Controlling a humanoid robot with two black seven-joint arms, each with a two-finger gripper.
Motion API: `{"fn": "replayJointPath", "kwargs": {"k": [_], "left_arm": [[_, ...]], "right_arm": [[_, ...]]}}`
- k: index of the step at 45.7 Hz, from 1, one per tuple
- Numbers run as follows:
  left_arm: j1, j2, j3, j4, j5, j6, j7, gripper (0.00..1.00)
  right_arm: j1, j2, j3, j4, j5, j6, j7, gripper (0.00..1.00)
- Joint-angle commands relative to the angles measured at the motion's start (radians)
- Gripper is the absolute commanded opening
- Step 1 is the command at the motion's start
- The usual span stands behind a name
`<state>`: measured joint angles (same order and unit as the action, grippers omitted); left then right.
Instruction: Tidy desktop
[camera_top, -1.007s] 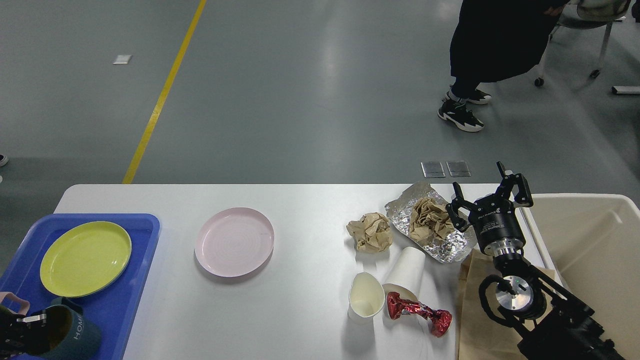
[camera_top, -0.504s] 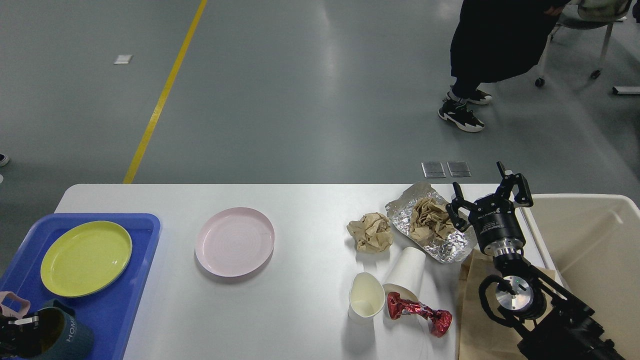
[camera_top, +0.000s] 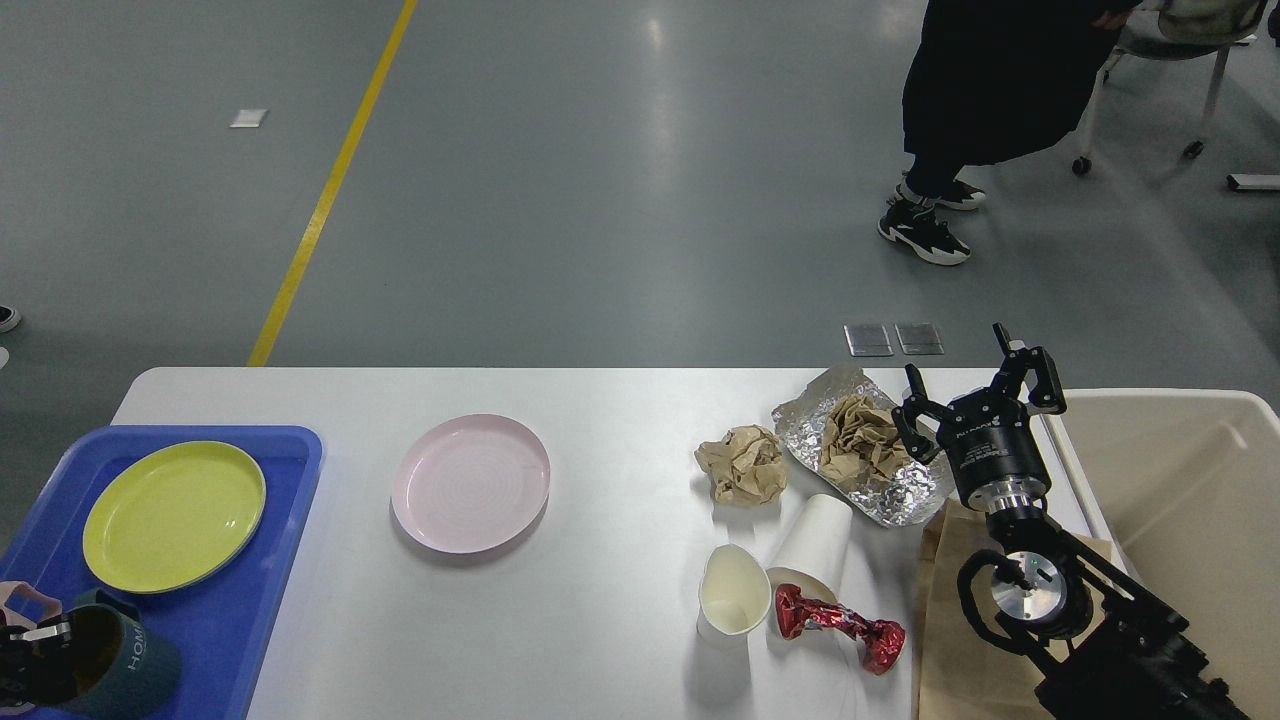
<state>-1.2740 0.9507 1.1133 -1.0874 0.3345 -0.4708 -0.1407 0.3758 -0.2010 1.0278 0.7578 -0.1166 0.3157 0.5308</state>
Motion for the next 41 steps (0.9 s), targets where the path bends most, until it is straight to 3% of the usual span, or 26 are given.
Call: {"fn": "replayJointPath", "kwargs": {"k": [1,16,18,20,23,24,26,28,30,31,33,34,41], "left_arm": [[-0.002,0.0,0.002,0.003,-0.006,0.004,0.003,0.97],[-0.001,0.0,0.0,-0.006,-0.011,0.024,0.001,0.95],[-0.001,0.002,0.0,-0.017,-0.018,0.037,0.0,0.85],[0.001,0.003,0.002,-0.029,-0.022,0.047,0.006,0.67],[-0.001,0.002,0.01,-0.043,-0.02,0.037,0.012,0.22],[-0.001,0.002,0.014,-0.046,-0.02,0.034,0.012,0.12],[-0.001,0.002,0.016,-0.049,-0.02,0.031,0.012,0.07],[-0.002,0.002,0.016,-0.051,-0.018,0.023,0.01,0.08],[-0.002,0.002,0.016,-0.051,-0.022,0.012,0.01,0.23],[-0.004,0.002,0.016,-0.046,-0.023,0.015,0.01,0.39],[-0.004,0.002,0.011,-0.028,-0.029,0.03,0.001,0.82],[-0.004,0.002,0.01,-0.02,-0.034,0.041,0.001,0.95],[-0.004,0.002,0.01,-0.017,-0.045,0.05,0.001,0.97]], "right_arm": [[0.0,0.0,0.0,0.0,0.0,0.0,0.0,1.0],[0.0,0.0,0.0,0.0,0.0,0.0,0.0,1.0],[0.0,0.0,0.0,0.0,0.0,0.0,0.0,1.0],[0.0,0.0,0.0,0.0,0.0,0.0,0.0,1.0],[0.0,0.0,0.0,0.0,0.0,0.0,0.0,1.0],[0.0,0.0,0.0,0.0,0.0,-0.001,0.0,1.0],[0.0,0.0,0.0,0.0,0.0,0.0,0.0,1.0],[0.0,0.0,0.0,0.0,0.0,0.0,0.0,1.0],[0.0,0.0,0.0,0.0,0.0,-0.001,0.0,1.0],[0.0,0.0,0.0,0.0,0.0,0.0,0.0,1.0],[0.0,0.0,0.0,0.0,0.0,-0.001,0.0,1.0],[0.0,0.0,0.0,0.0,0.0,-0.001,0.0,1.0],[0.0,0.0,0.0,0.0,0.0,0.0,0.0,1.0]]}}
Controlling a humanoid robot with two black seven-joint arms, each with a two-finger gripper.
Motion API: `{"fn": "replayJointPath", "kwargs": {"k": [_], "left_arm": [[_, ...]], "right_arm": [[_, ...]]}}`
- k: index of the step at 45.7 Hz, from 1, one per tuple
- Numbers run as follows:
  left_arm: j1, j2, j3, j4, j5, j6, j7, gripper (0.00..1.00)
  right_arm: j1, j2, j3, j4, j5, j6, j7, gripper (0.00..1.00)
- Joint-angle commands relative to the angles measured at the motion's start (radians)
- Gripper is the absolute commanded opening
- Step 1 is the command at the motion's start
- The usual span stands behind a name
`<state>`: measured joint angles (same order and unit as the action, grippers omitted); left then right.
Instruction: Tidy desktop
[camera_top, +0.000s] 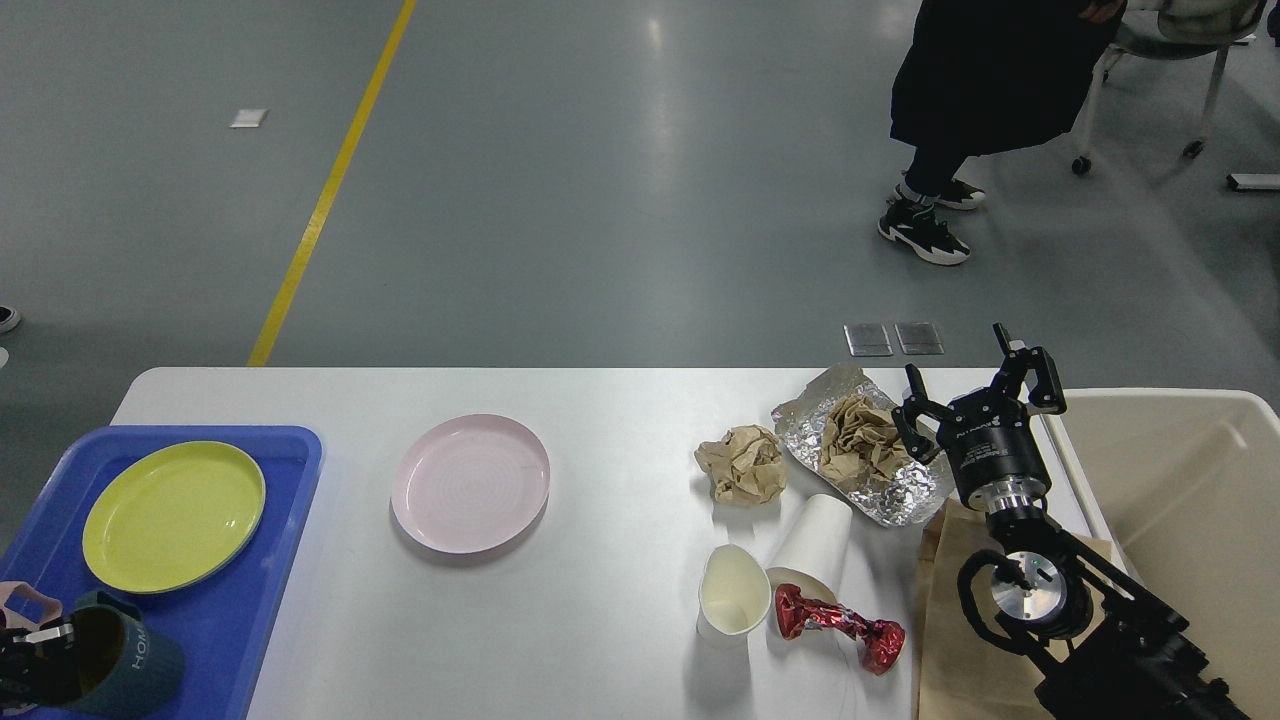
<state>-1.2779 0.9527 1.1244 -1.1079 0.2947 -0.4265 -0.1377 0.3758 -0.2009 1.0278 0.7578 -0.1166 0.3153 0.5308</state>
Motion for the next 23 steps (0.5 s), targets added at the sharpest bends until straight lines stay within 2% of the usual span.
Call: {"fn": "replayJointPath", "kwargs": {"k": [1,23], "left_arm": [[0.0,0.0,-0.002,0.003,-0.005,0.008,-0.002,0.97],[-0.009,-0.002,0.002,0.002,-0.006,0.006,-0.002,0.97]], "right_arm": [[0.0,0.0,0.0,0.0,0.0,-0.001,0.0,1.0],[0.0,0.0,0.0,0.0,0.0,-0.001,0.0,1.0]]}}
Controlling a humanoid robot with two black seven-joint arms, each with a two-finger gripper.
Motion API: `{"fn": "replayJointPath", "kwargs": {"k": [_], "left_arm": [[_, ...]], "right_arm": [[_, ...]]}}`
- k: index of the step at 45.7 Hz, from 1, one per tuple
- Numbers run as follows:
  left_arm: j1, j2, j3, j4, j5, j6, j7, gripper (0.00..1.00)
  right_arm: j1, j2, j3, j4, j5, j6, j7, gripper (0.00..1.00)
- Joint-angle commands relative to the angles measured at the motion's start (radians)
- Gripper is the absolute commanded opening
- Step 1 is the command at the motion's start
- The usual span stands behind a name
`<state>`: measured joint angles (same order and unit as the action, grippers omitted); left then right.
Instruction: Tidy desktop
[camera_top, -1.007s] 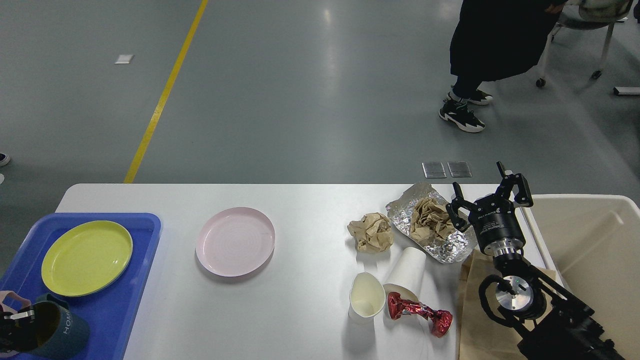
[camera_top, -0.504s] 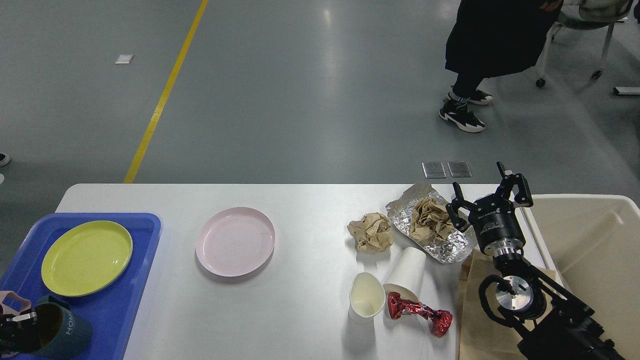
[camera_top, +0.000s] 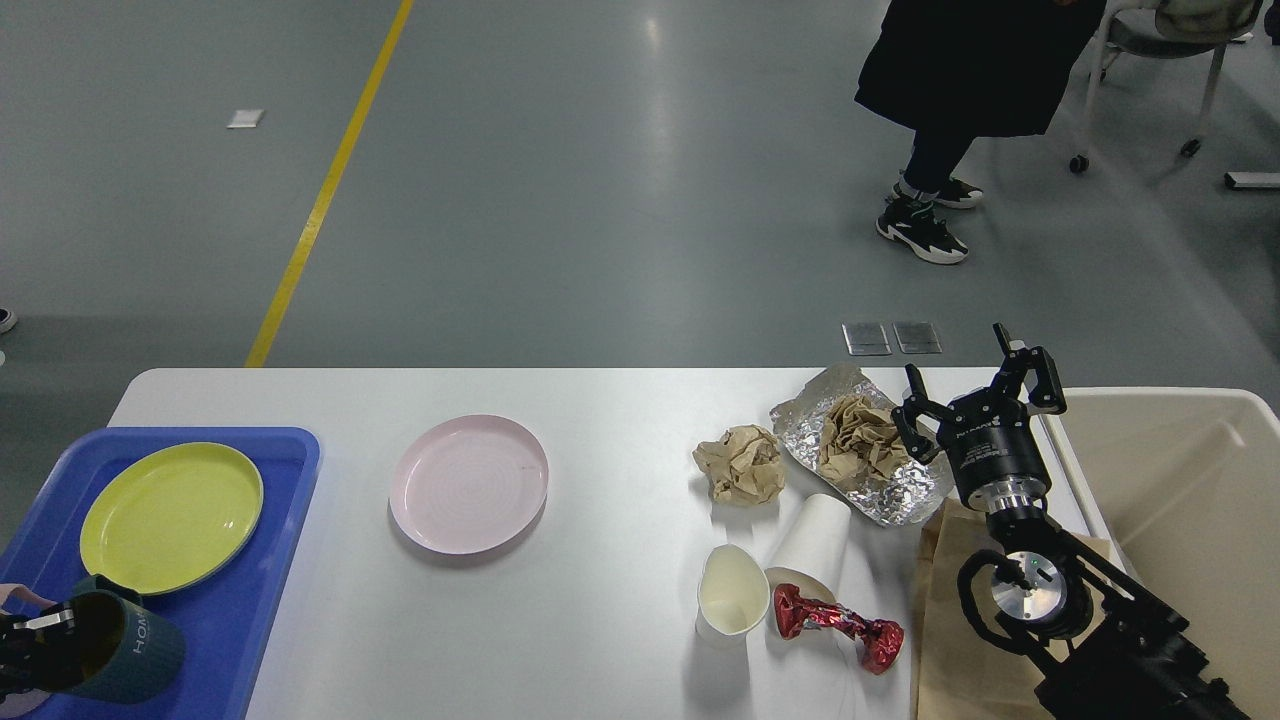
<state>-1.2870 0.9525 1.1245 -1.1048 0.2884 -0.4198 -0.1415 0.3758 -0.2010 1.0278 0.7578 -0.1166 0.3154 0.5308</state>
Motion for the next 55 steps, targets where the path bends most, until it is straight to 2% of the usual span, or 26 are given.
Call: {"fn": "replayJointPath", "kwargs": {"k": [1,7,8,13,18,19,20,22,24,28,30,32,52,54,55], "left_arm": [[0.0,-0.001,0.001,-0.001,0.002,-0.002,0.002,0.97],[-0.002,0.0,0.001,-0.007,-0.005,0.006,-0.001,0.96],[0.0,0.0,0.001,-0.009,-0.008,0.013,0.0,0.93],[-0.002,0.0,0.005,-0.015,-0.012,0.027,0.005,0.67],[0.0,0.0,0.006,-0.027,-0.012,0.01,0.01,0.27],[-0.002,0.0,0.006,-0.029,-0.012,0.004,0.01,0.2],[0.0,0.0,0.006,-0.032,-0.012,-0.002,0.008,0.18],[0.0,0.0,0.006,-0.032,-0.012,-0.013,0.005,0.21],[0.0,0.0,0.008,-0.029,-0.015,-0.01,0.006,0.31],[-0.002,-0.001,0.003,-0.009,-0.023,0.016,0.002,0.77],[-0.002,-0.001,0.0,-0.006,-0.023,0.035,0.002,0.86],[-0.002,-0.001,-0.002,-0.006,-0.021,0.042,0.0,0.9],[-0.002,0.0,0.005,-0.024,-0.023,0.044,-0.003,0.91],[-0.002,0.002,0.006,-0.036,-0.028,0.044,0.003,0.75],[-0.002,0.002,0.008,-0.041,-0.028,0.038,0.008,0.61]], "right_arm": [[0.0,0.0,0.001,0.0,0.0,-0.001,0.0,1.0],[0.0,0.0,0.0,0.0,0.0,0.001,0.0,1.0],[0.0,0.0,0.0,0.0,0.0,0.001,0.0,1.0],[0.0,0.0,0.0,0.0,0.0,0.001,0.0,1.0],[0.0,0.0,0.001,0.0,0.0,0.001,0.0,1.0],[0.0,0.0,0.0,0.0,0.0,0.001,0.0,1.0],[0.0,0.0,0.0,0.0,0.0,0.001,0.0,1.0],[0.0,0.0,0.0,0.0,0.0,-0.001,0.0,1.0],[0.0,0.0,0.0,0.0,0.0,0.001,0.0,1.0],[0.0,0.0,0.0,0.0,0.0,0.001,0.0,1.0],[0.0,0.0,0.001,0.0,0.0,-0.001,0.0,1.0],[0.0,0.0,0.001,0.0,0.0,0.001,0.0,1.0],[0.0,0.0,0.0,0.0,0.0,0.001,0.0,1.0],[0.0,0.0,0.0,0.0,0.0,-0.001,0.0,1.0],[0.0,0.0,0.0,0.0,0.0,0.001,0.0,1.0]]}}
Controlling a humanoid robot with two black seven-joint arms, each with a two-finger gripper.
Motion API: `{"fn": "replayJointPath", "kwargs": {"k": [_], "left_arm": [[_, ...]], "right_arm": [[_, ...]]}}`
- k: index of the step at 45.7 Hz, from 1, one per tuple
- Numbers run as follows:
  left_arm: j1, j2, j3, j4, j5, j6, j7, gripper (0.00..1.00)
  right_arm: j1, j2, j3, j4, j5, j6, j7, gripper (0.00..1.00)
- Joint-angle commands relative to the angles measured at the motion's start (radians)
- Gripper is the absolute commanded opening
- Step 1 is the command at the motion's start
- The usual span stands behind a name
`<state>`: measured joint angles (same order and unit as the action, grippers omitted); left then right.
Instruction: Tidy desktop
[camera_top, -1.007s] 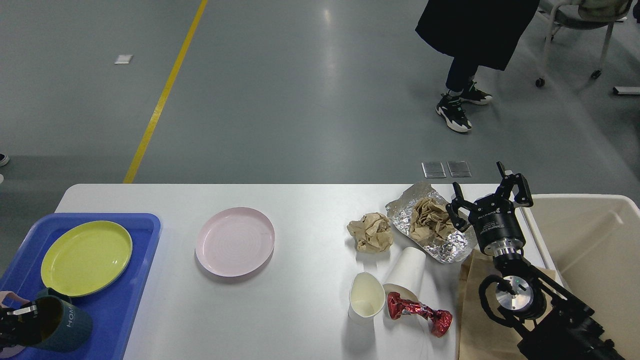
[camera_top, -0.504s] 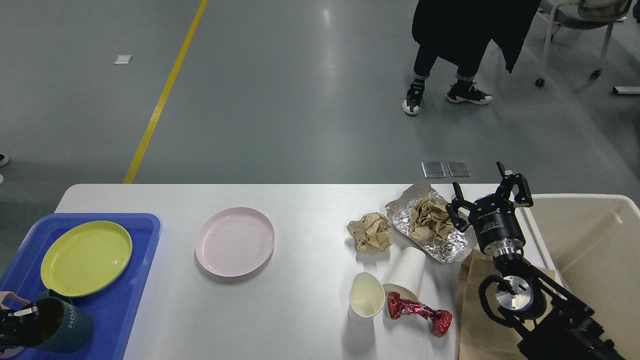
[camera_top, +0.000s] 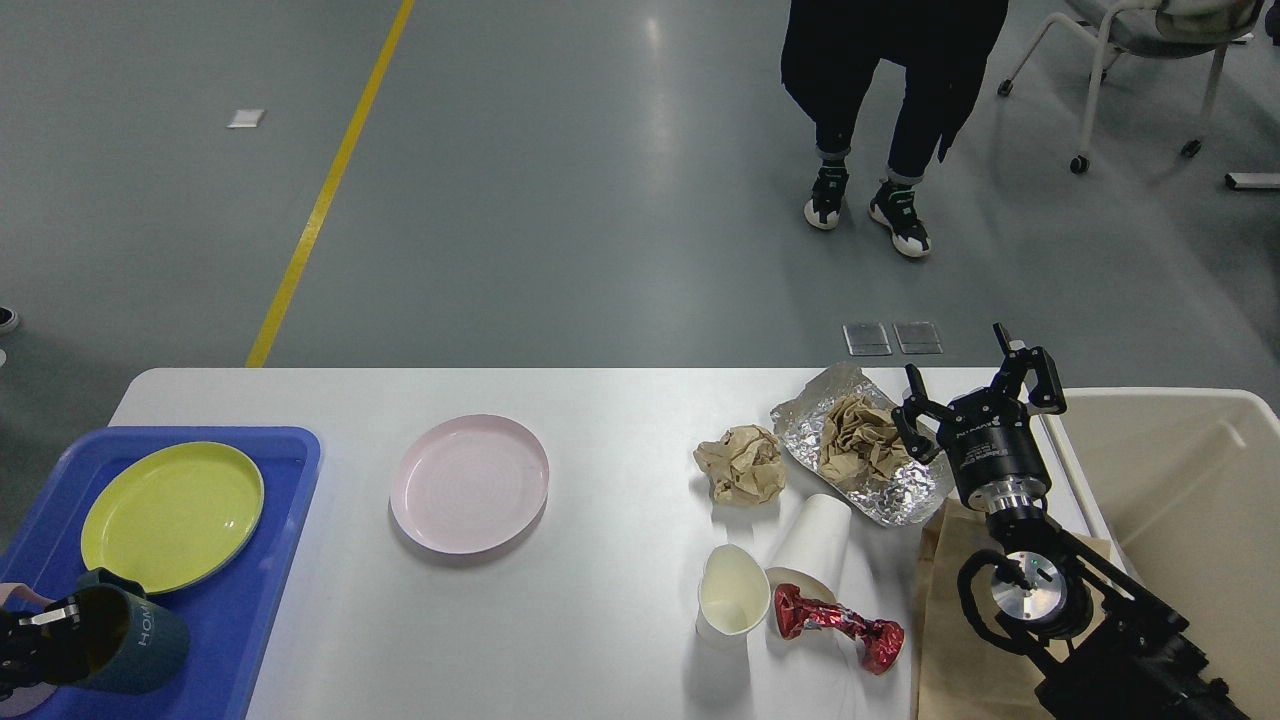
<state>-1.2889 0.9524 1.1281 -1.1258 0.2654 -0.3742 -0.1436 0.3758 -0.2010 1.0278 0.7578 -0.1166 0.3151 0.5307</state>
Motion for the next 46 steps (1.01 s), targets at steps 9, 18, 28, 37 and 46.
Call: {"fn": "replayJointPath", "kwargs": {"k": [9,18,28,37,46], "left_arm": [[-0.003,0.002,0.024,-0.029,-0.005,-0.103,0.018,0.19],[-0.009,0.002,0.024,-0.019,-0.012,-0.078,0.015,0.75],[-0.009,0.002,0.025,-0.019,-0.012,-0.078,0.016,0.79],[-0.009,0.0,0.027,-0.012,-0.011,-0.074,0.018,0.82],[-0.009,0.0,0.024,-0.014,-0.012,-0.063,0.019,0.83]], "right_arm": [[0.0,0.0,0.0,0.0,0.0,-0.001,0.0,1.0],[0.0,0.0,0.0,0.0,0.0,0.001,0.0,1.0],[0.0,0.0,0.0,0.0,0.0,0.001,0.0,1.0],[0.0,0.0,0.0,0.0,0.0,-0.001,0.0,1.0],[0.0,0.0,0.001,0.0,0.0,-0.001,0.0,1.0]]}}
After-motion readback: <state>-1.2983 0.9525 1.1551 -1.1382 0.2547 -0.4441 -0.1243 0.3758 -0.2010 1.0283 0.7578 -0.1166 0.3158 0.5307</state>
